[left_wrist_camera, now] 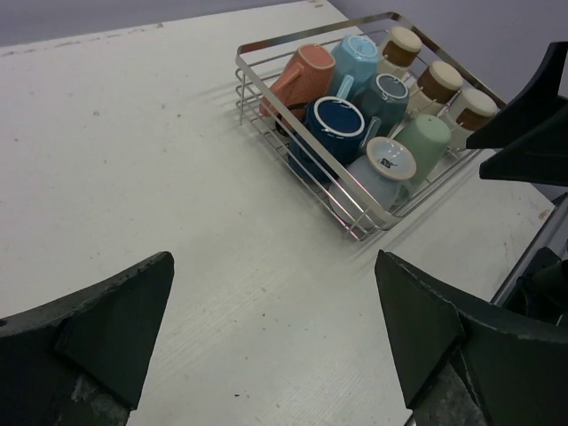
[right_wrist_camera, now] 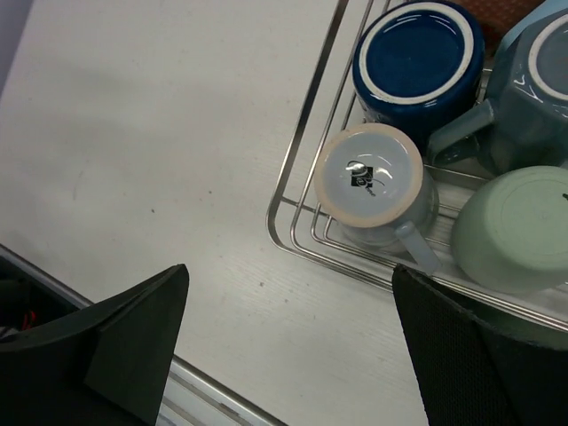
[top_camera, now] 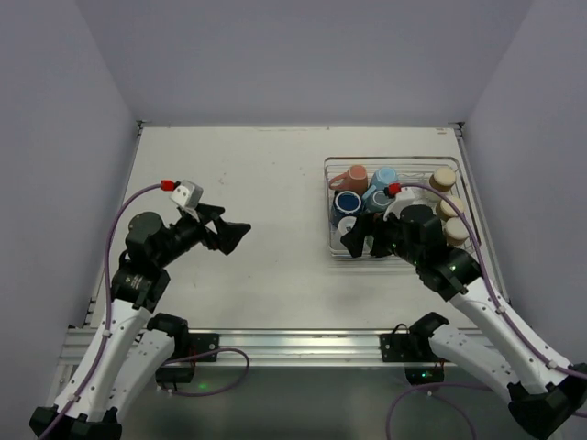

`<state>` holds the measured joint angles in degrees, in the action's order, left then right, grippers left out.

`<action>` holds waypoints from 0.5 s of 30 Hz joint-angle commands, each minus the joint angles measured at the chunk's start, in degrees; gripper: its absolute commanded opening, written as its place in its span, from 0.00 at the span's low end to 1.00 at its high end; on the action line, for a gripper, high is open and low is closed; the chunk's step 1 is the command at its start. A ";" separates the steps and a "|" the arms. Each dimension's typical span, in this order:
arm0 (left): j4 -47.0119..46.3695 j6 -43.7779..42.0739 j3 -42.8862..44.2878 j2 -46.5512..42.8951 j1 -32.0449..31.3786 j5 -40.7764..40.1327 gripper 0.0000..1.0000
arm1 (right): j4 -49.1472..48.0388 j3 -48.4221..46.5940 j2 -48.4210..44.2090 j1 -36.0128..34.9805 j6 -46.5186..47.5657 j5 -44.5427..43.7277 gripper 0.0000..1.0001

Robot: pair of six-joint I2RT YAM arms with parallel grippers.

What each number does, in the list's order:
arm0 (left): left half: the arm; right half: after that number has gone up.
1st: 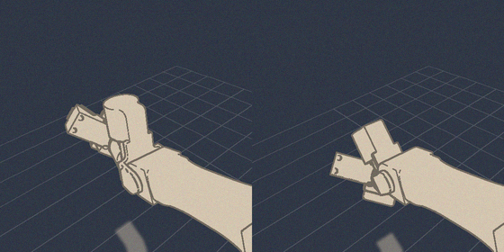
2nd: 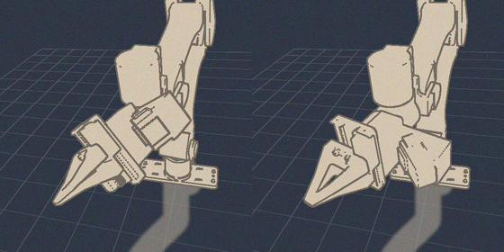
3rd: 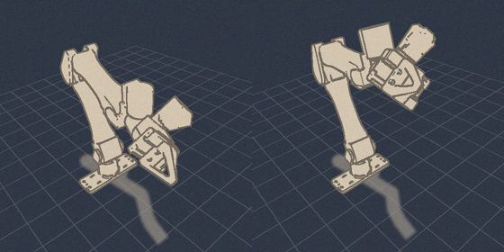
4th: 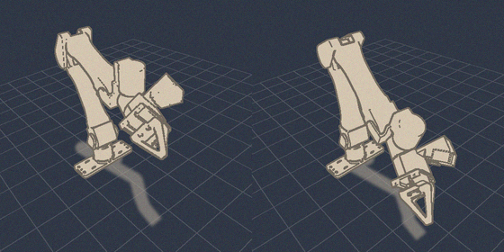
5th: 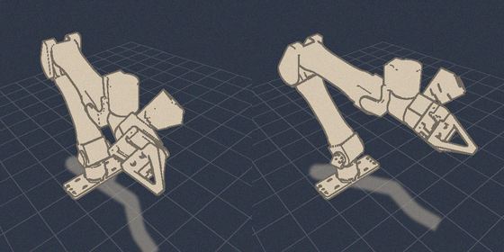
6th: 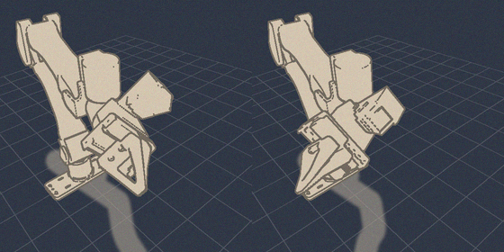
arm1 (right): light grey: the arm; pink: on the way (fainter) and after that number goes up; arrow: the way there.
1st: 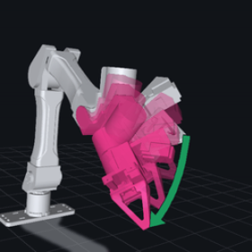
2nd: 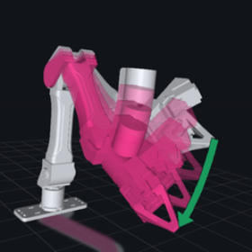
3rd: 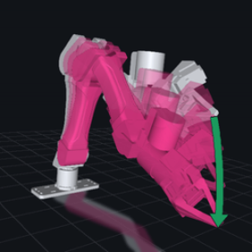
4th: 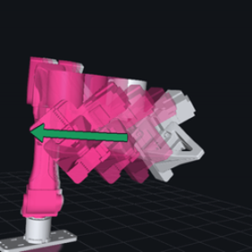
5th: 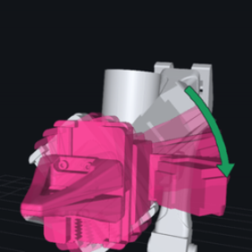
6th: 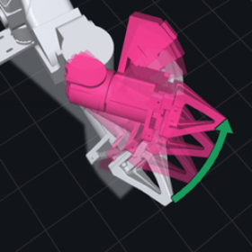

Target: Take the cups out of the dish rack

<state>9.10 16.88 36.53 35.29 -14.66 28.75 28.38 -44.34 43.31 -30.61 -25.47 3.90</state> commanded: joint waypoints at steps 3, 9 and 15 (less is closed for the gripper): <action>1.53 -0.89 2.23 0.75 0.94 0.08 1.00 | 3.61 -5.23 4.93 -3.75 4.03 -8.99 0.99; 1.27 -0.71 2.14 0.84 1.21 0.95 1.00 | 6.24 -8.82 12.83 -9.64 5.61 -18.38 0.99; 1.36 -0.62 1.96 0.22 1.21 0.60 1.00 | 5.20 -11.38 17.68 -10.78 5.52 -19.90 0.99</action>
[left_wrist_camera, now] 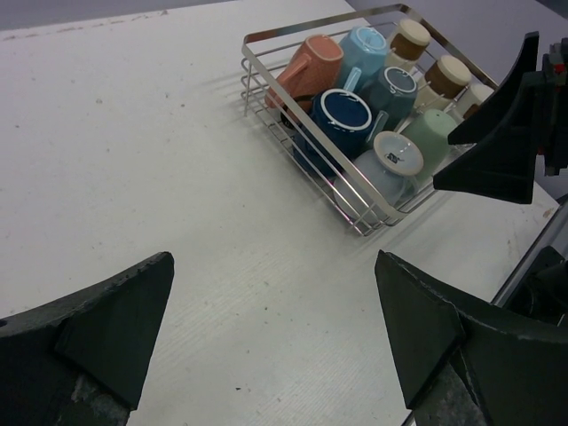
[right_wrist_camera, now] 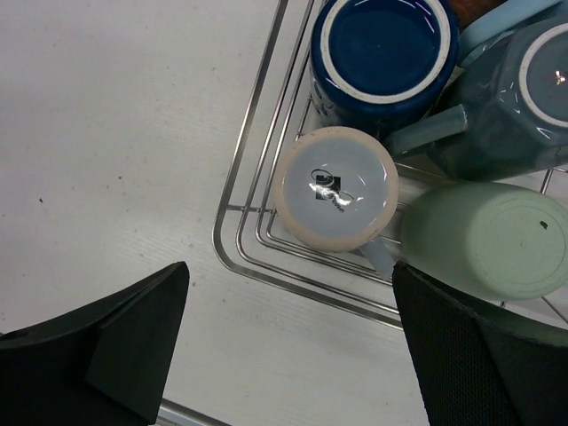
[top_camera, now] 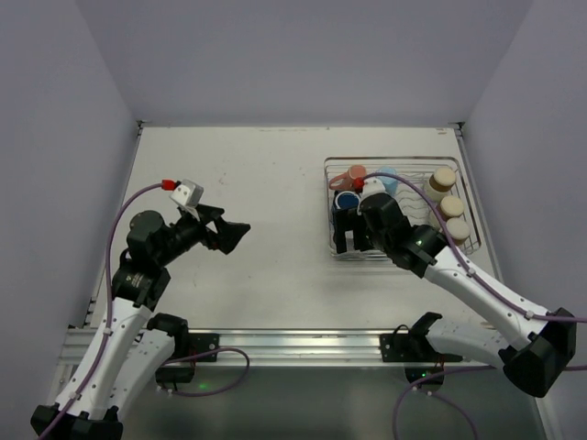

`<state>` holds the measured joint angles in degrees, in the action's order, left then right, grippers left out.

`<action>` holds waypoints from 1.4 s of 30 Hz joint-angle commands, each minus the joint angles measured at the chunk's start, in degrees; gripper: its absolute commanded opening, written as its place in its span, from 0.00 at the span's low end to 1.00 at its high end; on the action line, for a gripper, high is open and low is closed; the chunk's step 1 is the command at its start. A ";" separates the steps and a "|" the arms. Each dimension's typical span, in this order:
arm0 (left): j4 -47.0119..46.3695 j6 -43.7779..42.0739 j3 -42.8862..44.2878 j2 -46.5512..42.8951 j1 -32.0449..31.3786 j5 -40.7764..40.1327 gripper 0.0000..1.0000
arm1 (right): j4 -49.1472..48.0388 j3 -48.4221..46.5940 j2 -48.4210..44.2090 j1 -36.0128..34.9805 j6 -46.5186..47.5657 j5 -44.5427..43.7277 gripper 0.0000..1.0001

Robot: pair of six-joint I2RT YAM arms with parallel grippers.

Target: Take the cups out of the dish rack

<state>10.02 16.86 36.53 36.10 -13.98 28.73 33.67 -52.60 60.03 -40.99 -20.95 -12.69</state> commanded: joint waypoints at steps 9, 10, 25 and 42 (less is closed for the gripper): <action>0.79 -0.60 1.96 -0.94 0.44 -0.17 1.00 | -0.71 -5.06 7.99 -0.40 -0.49 -7.00 0.99; 0.88 -0.52 1.96 -0.85 0.44 -0.25 1.00 | -0.71 -5.23 8.52 -0.32 -0.76 -7.00 0.99; 0.79 -0.51 1.79 -1.12 0.44 -0.25 1.00 | -6.77 -4.71 16.87 2.06 -1.29 -8.67 0.96; -1.84 2.64 1.17 0.64 0.44 2.55 1.00 | -10.38 -3.92 11.44 3.29 -0.94 -10.08 0.36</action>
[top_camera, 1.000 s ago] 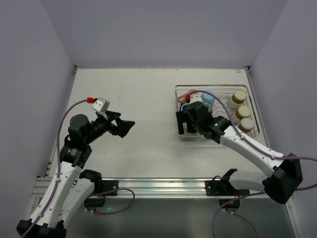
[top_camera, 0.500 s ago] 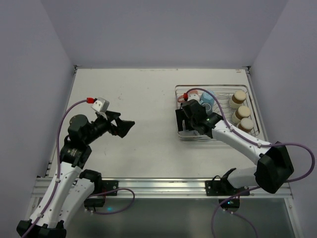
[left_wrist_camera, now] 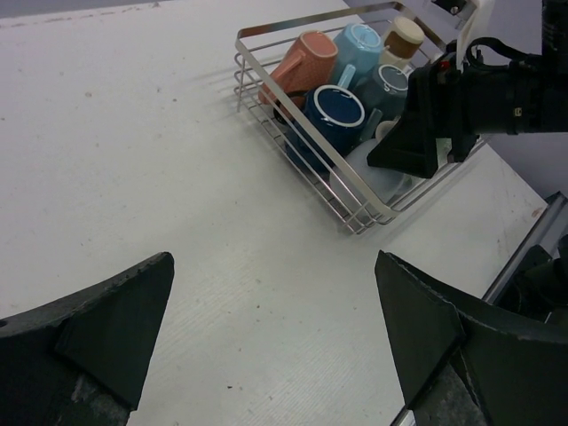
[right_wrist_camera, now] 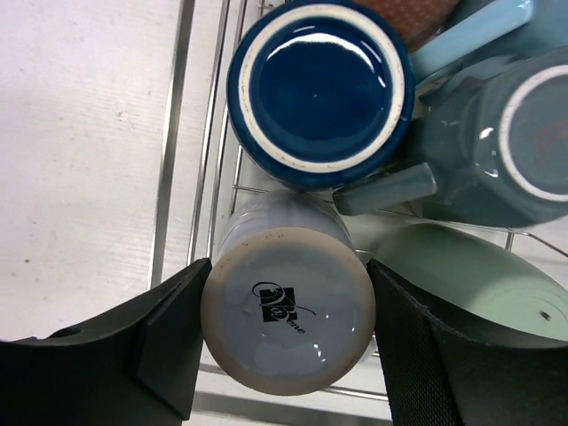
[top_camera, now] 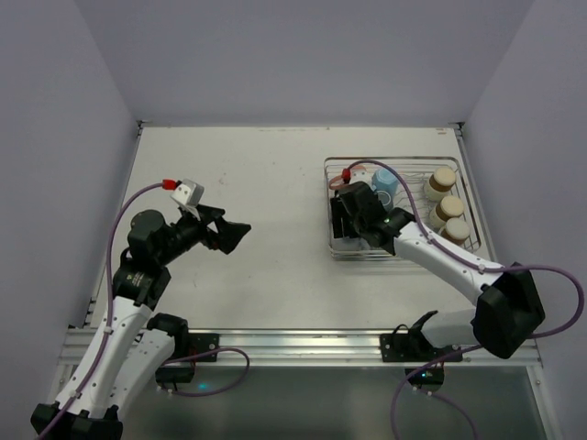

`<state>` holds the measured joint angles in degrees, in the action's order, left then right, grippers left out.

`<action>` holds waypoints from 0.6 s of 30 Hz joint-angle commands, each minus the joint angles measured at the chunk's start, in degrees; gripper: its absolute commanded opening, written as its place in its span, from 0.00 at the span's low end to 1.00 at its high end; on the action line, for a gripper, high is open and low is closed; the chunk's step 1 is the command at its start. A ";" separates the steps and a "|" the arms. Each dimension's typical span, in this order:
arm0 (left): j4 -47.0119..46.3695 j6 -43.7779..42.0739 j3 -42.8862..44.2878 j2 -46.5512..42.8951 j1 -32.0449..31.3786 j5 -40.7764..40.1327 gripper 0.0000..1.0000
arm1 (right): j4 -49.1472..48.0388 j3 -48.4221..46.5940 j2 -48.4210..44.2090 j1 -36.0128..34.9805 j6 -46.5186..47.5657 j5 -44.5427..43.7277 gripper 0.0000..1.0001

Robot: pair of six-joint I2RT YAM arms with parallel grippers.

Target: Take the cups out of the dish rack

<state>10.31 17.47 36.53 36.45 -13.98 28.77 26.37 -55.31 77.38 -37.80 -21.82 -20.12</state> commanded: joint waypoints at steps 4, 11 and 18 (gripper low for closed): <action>-4.24 5.37 0.82 2.22 0.44 6.28 1.00 | -4.65 -0.85 -12.24 0.18 0.11 -1.68 0.30; -18.71 20.11 -3.64 5.83 0.36 17.34 1.00 | -6.85 -1.47 -22.43 0.10 -0.41 2.71 0.25; -52.98 44.30 -13.59 13.72 -3.94 20.71 0.84 | -23.45 5.19 -28.34 0.10 -9.10 19.57 0.22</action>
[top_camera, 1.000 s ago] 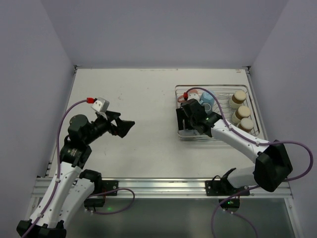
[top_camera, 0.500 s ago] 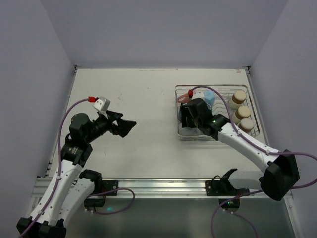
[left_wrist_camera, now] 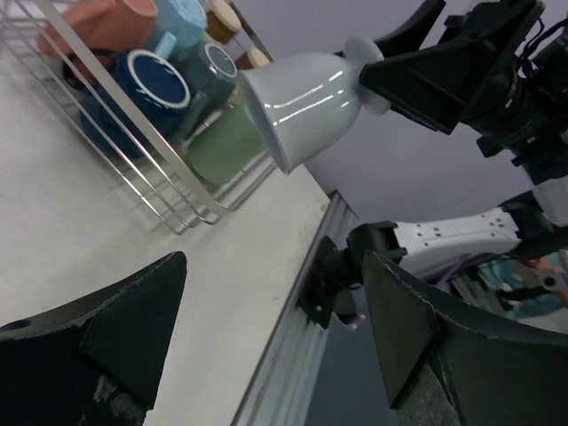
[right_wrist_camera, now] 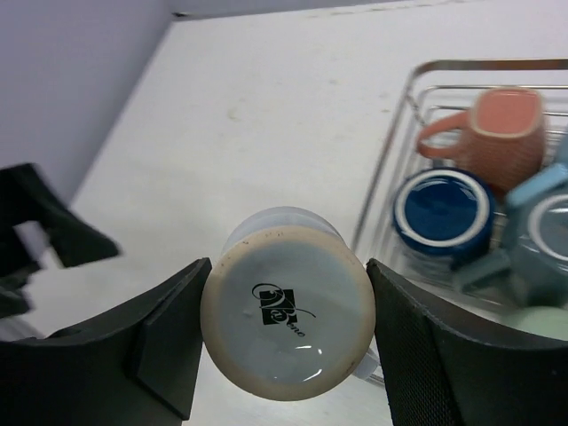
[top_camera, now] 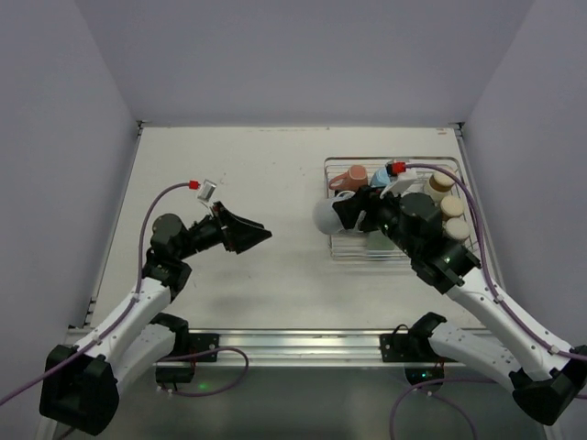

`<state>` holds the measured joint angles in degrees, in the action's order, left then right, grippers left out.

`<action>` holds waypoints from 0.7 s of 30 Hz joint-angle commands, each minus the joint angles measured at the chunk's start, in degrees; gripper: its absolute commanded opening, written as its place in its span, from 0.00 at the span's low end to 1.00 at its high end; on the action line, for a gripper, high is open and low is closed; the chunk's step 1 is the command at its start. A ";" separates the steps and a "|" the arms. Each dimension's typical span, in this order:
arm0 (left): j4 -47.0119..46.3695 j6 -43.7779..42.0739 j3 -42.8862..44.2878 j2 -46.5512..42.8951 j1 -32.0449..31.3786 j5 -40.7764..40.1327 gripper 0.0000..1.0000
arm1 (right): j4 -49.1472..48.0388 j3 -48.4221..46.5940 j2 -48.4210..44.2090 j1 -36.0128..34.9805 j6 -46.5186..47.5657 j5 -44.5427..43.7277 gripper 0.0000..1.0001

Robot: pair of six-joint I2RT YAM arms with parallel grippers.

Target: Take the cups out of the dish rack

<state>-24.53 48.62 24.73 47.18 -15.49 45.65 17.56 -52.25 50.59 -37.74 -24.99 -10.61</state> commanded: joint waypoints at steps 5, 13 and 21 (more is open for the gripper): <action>-22.22 15.27 -0.92 6.34 -8.85 0.41 0.84 | -29.32 5.05 0.65 -0.06 -16.39 22.55 0.21; -25.74 15.98 -0.21 9.33 -14.22 -2.40 0.81 | -40.92 8.91 5.57 -0.32 -25.26 30.38 0.21; -30.56 16.42 -1.00 10.83 -14.84 -6.88 0.50 | -53.58 16.29 10.05 -0.93 -33.27 32.94 0.19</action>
<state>-47.92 64.60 22.70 57.63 -29.87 41.15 -22.44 -37.91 60.10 -38.24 -52.62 19.90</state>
